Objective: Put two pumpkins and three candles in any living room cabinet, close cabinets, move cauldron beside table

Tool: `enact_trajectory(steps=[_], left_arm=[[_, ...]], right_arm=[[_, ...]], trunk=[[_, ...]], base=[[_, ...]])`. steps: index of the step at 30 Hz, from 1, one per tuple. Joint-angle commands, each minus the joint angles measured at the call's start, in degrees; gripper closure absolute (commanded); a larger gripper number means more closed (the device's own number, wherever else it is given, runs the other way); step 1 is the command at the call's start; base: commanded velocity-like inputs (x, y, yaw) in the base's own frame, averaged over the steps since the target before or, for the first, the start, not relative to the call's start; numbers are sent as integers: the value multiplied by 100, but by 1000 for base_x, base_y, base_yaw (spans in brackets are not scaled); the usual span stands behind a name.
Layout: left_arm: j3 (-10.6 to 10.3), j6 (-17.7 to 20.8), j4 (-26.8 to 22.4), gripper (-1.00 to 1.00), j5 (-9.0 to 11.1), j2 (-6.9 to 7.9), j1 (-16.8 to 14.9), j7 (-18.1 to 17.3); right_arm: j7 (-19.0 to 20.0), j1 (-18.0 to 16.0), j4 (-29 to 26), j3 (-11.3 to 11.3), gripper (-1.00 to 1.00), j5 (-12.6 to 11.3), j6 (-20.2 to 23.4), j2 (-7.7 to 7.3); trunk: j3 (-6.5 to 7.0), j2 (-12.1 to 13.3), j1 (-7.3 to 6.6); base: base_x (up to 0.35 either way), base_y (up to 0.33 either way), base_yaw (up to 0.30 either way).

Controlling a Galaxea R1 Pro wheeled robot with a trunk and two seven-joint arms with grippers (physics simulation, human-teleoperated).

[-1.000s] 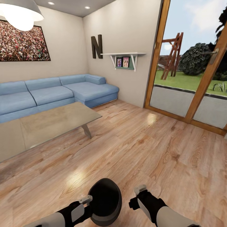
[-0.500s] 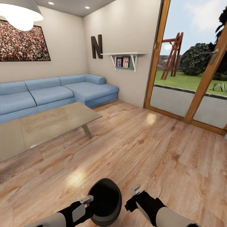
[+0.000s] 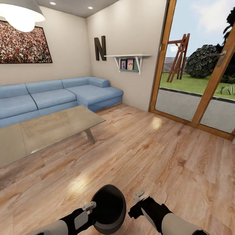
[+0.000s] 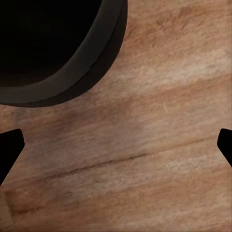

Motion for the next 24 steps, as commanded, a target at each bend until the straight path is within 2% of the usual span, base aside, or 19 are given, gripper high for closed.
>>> enact_trajectory(steps=[1,7,9,10,11,24], left_arm=[[1,-20,0,-100,2,-1,1,1],[112,-40,0,-100,44,-3,0,6],[141,-43,0,-100,138,-3,0,1],[159,-49,0,-100,406,10,0,-6],[160,-51,0,-100,444,16,1,-6],[162,-54,0,-100,484,6,2,-14]], right_arm=[[-2,-1,1,0,-100,5,0,3],[7,-2,1,0,-100,6,0,8],[19,-2,-4,4,-100,5,0,8],[33,-2,-15,8,-100,12,0,1],[35,-2,-20,8,-100,13,0,1],[46,-2,-60,17,-100,17,-18,-8]], trunk=[[0,0,0],[0,0,0],[-36,-80,44],[-54,-120,66],[-72,-160,88],[-287,-642,351]], base=[[0,0,0],[0,0,0],[0,0,0],[0,0,0],[0,0,0],[0,0,0]])
